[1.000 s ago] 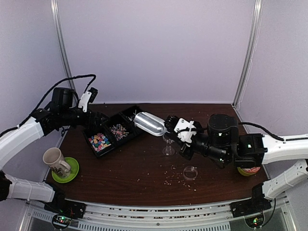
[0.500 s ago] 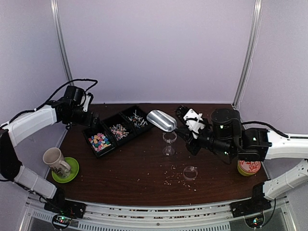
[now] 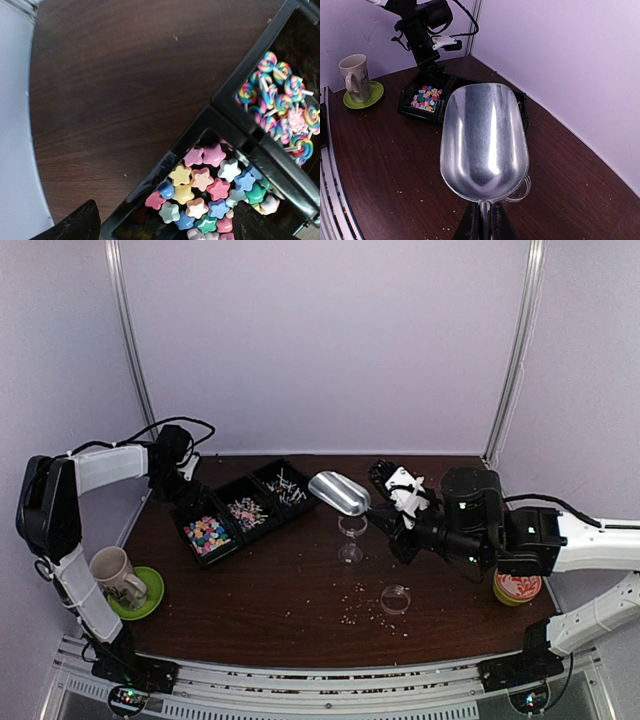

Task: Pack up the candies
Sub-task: Move the plate to the center of the board.

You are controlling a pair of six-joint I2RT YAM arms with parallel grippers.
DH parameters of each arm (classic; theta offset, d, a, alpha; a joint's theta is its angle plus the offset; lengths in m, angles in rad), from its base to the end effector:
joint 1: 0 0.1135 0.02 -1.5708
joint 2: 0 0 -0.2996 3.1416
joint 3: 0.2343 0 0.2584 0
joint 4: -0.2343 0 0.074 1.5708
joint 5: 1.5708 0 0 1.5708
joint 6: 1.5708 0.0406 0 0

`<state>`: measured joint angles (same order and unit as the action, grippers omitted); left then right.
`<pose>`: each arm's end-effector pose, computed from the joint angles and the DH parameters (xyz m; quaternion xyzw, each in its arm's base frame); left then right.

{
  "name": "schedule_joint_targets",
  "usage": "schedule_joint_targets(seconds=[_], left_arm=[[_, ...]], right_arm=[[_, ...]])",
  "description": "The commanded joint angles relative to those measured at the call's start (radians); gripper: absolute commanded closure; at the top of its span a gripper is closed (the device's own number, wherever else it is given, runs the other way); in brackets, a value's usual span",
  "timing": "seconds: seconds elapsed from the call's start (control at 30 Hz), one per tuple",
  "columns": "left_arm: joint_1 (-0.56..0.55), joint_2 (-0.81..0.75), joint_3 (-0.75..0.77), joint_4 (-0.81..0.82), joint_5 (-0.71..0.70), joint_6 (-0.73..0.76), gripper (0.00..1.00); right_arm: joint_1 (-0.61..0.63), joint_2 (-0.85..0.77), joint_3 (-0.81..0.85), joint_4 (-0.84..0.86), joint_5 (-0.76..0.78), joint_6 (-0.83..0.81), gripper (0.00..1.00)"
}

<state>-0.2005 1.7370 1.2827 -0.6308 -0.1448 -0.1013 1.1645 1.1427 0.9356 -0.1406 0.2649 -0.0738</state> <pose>0.3687 -0.0690 0.2516 0.0306 0.9678 0.0334 0.2477 0.1127 0.2349 0.3545 -0.4092 0.7049 0.2028 0.5426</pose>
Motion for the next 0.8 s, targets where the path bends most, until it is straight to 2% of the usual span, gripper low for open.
schedule_joint_targets(seconds=[0.0, 0.13, 0.4, 0.6, 0.77], left_arm=[[0.047, 0.030, 0.017, 0.001, 0.138, 0.030, 0.08], [0.056, 0.043, 0.014, 0.006, 0.188, 0.039, 0.15], [0.054, 0.068, 0.002, -0.007, 0.311, 0.039, 0.38], [0.017, 0.051, -0.003, -0.035, 0.317, 0.027, 0.42], [-0.054, 0.053, 0.000, -0.078, 0.273, 0.021, 0.46]], right_arm=[[-0.008, -0.044, -0.019, 0.014, 0.002, 0.015, 1.00], [-0.007, -0.049, -0.019, 0.013, 0.002, 0.015, 1.00], [-0.007, -0.044, 0.008, -0.018, 0.012, 0.016, 1.00], [-0.007, -0.051, 0.028, -0.044, 0.013, 0.017, 1.00], [-0.007, -0.045, 0.043, -0.053, 0.012, 0.018, 1.00]])
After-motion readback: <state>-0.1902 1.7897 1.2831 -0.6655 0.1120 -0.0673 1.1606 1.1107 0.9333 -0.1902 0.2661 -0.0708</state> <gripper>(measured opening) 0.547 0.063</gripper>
